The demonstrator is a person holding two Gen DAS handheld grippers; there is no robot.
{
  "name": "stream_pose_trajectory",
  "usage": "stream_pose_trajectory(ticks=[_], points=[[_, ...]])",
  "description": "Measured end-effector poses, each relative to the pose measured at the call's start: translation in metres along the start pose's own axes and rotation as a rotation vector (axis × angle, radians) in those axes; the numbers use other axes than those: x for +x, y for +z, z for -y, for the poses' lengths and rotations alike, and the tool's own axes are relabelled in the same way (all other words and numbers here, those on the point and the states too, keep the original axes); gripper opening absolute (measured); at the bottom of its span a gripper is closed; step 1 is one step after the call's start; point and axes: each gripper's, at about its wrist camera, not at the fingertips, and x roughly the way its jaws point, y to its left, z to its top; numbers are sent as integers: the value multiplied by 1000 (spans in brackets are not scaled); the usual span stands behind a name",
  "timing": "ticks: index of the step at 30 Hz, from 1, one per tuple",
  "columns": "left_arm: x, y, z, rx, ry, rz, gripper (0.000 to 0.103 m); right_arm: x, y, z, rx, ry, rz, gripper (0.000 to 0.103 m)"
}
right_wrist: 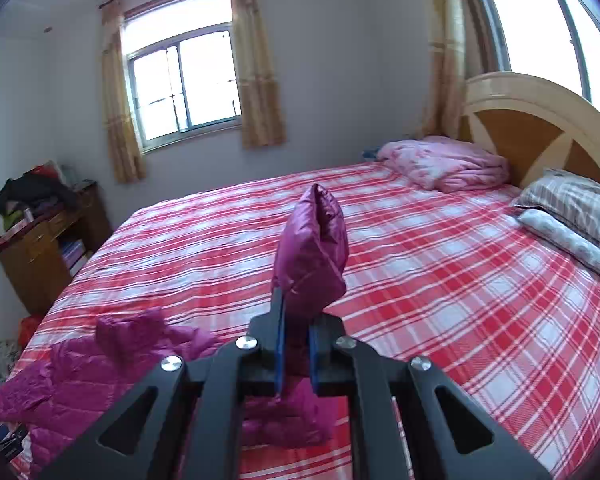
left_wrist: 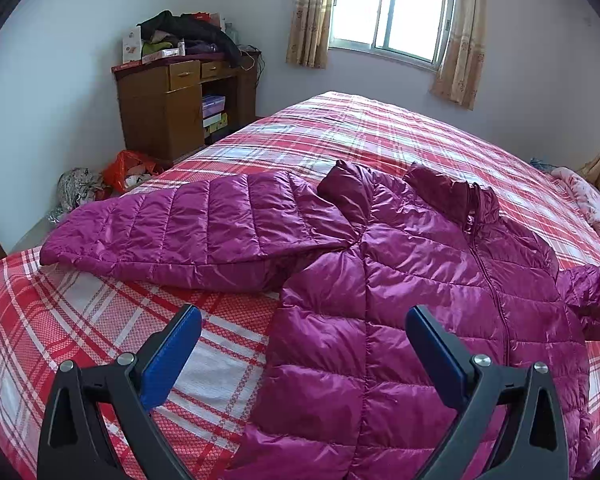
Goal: Fold large clothes
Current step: 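Lift the sleeve with the right gripper and fold it across the jacket body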
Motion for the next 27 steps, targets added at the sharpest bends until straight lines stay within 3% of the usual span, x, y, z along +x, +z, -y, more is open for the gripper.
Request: stream_pose_trajectory(ticks=[10, 19, 27], points=[[-4, 2, -35, -23, 73, 38, 102, 36, -78, -177, -220, 325, -118, 11], [6, 0, -45, -51, 83, 57, 102, 84, -157, -254, -311, 382, -233, 11], [16, -4, -46, -59, 68, 36, 102, 88, -188, -302, -401, 464, -289, 14]])
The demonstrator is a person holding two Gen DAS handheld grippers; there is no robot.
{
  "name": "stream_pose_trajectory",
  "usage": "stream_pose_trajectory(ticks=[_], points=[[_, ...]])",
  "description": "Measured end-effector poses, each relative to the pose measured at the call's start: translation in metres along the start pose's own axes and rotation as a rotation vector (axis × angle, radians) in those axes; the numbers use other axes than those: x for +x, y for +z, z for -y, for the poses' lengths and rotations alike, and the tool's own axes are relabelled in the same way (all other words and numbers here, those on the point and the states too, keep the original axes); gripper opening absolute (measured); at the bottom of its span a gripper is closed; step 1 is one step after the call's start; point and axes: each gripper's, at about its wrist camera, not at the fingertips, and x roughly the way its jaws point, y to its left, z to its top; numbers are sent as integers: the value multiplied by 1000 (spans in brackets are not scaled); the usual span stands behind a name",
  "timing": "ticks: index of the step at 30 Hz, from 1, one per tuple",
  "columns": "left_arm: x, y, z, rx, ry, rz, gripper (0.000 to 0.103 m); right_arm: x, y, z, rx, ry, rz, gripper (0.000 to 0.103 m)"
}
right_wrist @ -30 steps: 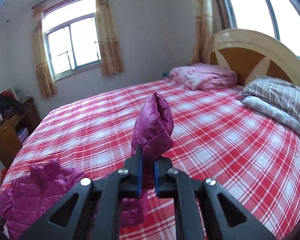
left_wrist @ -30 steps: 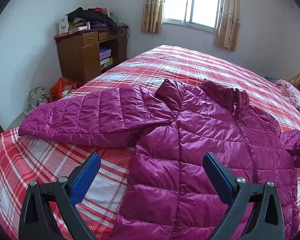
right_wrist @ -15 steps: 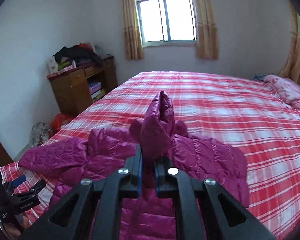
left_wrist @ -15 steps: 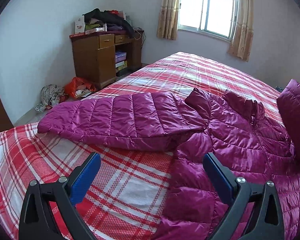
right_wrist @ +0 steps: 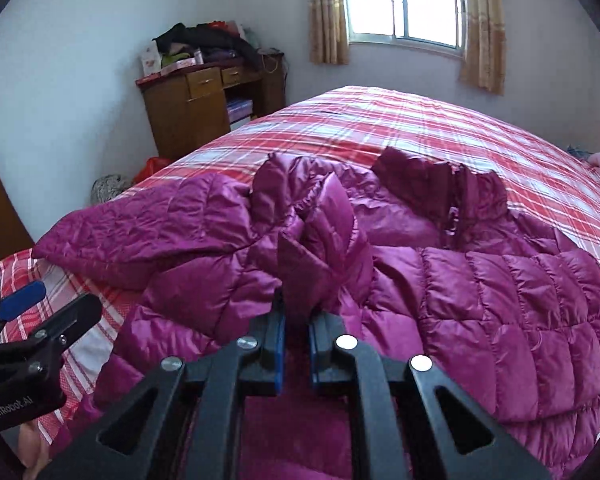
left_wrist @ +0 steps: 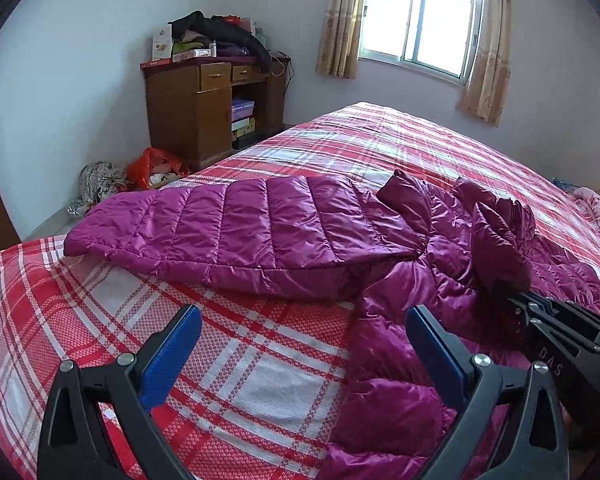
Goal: Fold large clothes
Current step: 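Lift the sleeve with the right gripper and fold it across the jacket body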
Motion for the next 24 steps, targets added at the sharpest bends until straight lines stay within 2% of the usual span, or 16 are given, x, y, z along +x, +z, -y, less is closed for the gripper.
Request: stream_pose_trajectory(ticks=[2, 4, 5, 7, 8, 9, 10, 12, 14, 16, 21, 24], points=[[1, -1, 1, 2, -1, -1, 102, 6, 1, -2, 8, 54, -6, 22], [1, -3, 2, 8, -7, -2, 102, 11, 2, 1, 32, 144, -45, 59], [1, -3, 1, 4, -8, 0, 102, 7, 3, 6, 61, 171, -46, 60], [2, -4, 1, 15, -14, -8, 102, -10, 4, 23, 131, 276, -2, 60], [2, -5, 2, 26, -9, -7, 102, -20, 4, 31, 149, 293, 22, 60], [2, -6, 4, 37, -1, -3, 102, -31, 3, 39, 154, 275, 44, 53], [2, -6, 6, 51, 6, 3, 102, -41, 2, 48, 155, 243, 58, 38], [1, -7, 9, 61, 0, 9, 102, -53, -1, 69, 171, 161, 58, 25], [-1, -7, 13, 76, -7, 13, 102, -55, -5, 90, 181, 55, 36, 25], [-2, -9, 18, 97, -2, 12, 102, -49, -10, 110, 212, 5, -10, 25], [-14, -1, 38, 120, -52, 3, 102, -11, -32, 114, 271, 69, -145, 28], [-19, 11, 61, 167, -36, 23, 102, -2, -31, 109, 281, 83, -127, 28]])
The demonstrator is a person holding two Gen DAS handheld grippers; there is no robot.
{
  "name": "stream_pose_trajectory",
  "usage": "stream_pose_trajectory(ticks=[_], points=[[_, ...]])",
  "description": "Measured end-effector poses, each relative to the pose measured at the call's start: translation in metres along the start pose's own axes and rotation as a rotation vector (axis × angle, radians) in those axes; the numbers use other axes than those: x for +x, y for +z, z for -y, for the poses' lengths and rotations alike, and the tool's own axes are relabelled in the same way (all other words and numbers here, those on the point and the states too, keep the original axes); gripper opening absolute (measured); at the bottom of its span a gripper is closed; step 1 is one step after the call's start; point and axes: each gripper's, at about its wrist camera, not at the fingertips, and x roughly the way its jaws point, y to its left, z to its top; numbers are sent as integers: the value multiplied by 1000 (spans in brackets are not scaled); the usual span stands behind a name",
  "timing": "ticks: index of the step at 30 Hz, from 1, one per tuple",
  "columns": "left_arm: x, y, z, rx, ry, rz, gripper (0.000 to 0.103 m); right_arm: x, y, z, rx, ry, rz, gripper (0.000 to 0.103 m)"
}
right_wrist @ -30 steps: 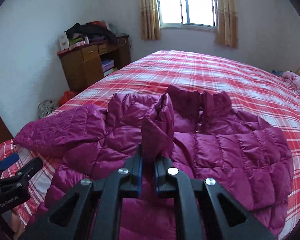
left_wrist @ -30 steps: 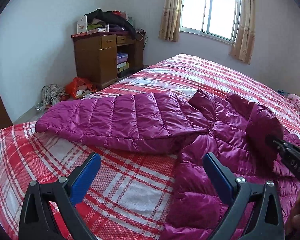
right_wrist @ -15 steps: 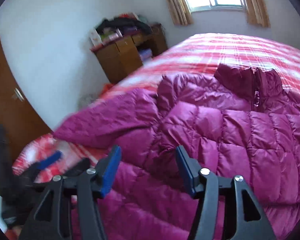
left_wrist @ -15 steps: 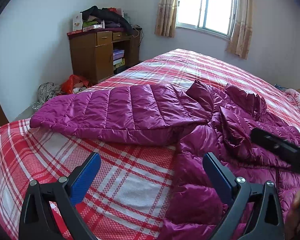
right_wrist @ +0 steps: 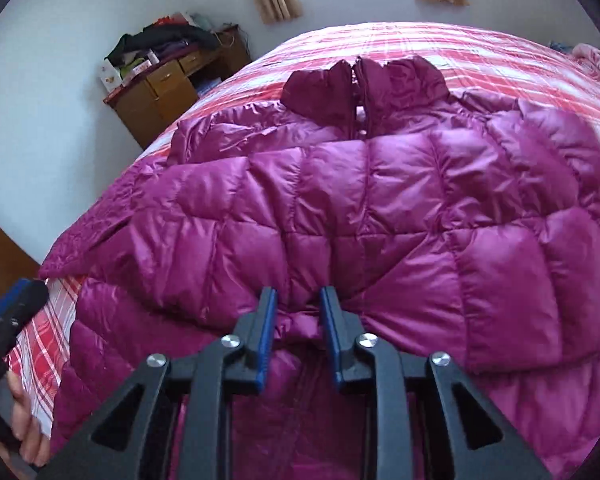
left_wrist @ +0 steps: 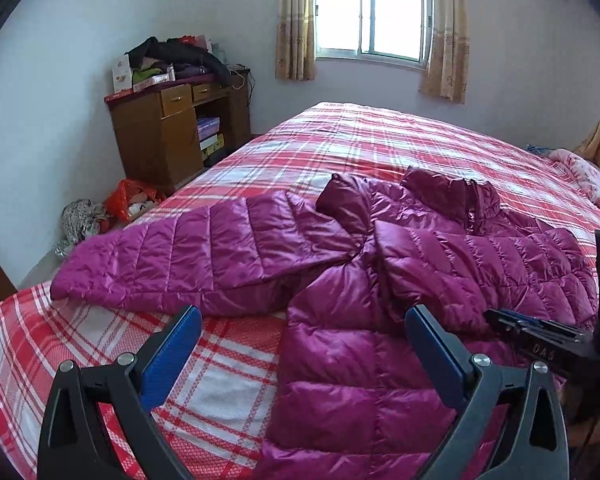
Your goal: Fold large clothes
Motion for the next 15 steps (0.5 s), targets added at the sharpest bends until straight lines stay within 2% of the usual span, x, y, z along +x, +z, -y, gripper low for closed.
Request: stream_pose_trajectory(ticks=[3, 5, 7, 9, 11, 14, 15], points=[[3, 20, 27, 29, 27, 9, 102, -5, 8, 3, 13, 36, -21, 28], [10, 28, 43, 37, 46, 10, 102, -31, 15, 11, 20, 48, 67, 28], [21, 31, 55, 31, 64, 1, 102, -57, 22, 20, -19, -49, 171, 28], [35, 31, 64, 26, 79, -24, 102, -69, 34, 43, -5, -171, 212, 28], [52, 29, 70, 19, 114, -58, 102, -66, 43, 79, 77, -256, 192, 28], [72, 25, 76, 9, 142, -93, 102, -52, 41, 127, 190, -321, 134, 28], [79, 23, 77, 6, 153, -106, 102, -45, 36, 138, 227, -319, 109, 28]])
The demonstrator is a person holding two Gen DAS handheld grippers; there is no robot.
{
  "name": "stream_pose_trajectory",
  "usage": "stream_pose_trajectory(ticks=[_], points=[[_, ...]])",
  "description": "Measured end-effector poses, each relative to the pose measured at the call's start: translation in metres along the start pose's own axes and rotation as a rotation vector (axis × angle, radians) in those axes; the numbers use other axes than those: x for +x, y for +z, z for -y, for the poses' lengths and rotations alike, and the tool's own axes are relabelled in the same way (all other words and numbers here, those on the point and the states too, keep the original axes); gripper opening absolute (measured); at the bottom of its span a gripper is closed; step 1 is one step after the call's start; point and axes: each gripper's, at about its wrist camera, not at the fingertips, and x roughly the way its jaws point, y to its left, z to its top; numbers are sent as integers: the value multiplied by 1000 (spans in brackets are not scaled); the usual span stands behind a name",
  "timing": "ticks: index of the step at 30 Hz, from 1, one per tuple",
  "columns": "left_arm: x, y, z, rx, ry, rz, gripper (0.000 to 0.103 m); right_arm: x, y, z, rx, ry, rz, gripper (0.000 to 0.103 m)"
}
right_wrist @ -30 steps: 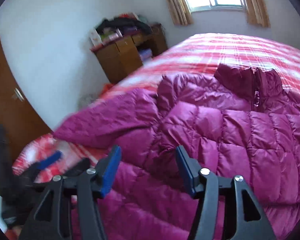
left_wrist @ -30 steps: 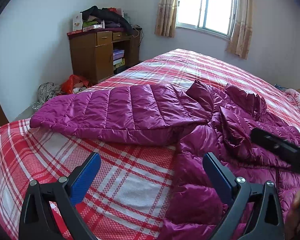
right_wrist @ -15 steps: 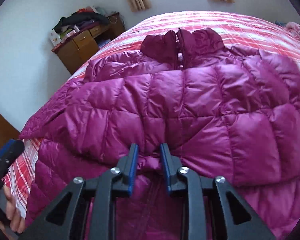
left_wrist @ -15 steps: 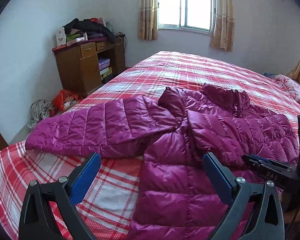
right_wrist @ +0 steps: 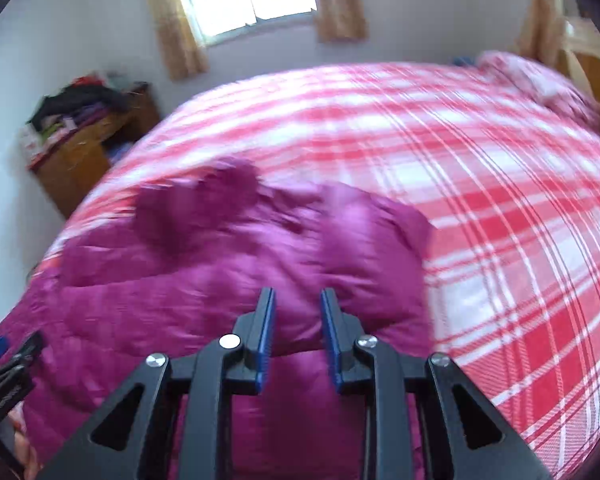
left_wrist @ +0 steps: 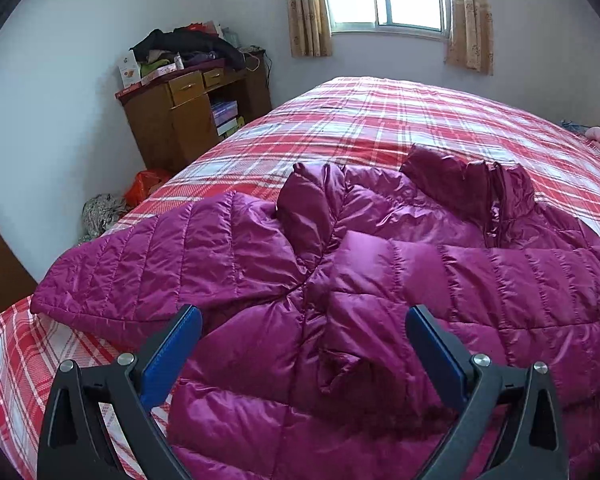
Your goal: Fold large clothes
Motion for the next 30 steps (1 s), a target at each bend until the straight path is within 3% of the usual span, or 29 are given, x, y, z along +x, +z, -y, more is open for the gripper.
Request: stream_pose_trajectory(ticks=[3, 6, 12, 15, 18, 19, 22, 26, 30], points=[[20, -6, 6, 4, 34, -44, 102, 4, -15, 26, 75, 29, -4, 19], [34, -13, 7, 8, 41, -85, 102, 4, -16, 29, 92, 45, 5, 19], [44, -15, 9, 7, 43, -106, 102, -5, -14, 16, 26, -46, 9, 19], [45, -15, 9, 5, 40, -104, 102, -35, -23, -4, 6, 19, 85, 26], [45, -16, 9, -3, 32, -109, 102, -46, -37, -33, -60, 91, 72, 27], [45, -16, 9, -4, 30, -108, 102, -44, -42, -43, -90, 111, 53, 33], [47, -15, 1, -28, 0, -119, 102, -20, -62, -58, -170, 80, -7, 53], [37, -13, -14, -25, -56, -139, 102, -13, -66, -63, -208, 46, -23, 56], [-1, -2, -69, -117, -29, -35, 102, -13, -63, -61, -206, 55, -17, 58]])
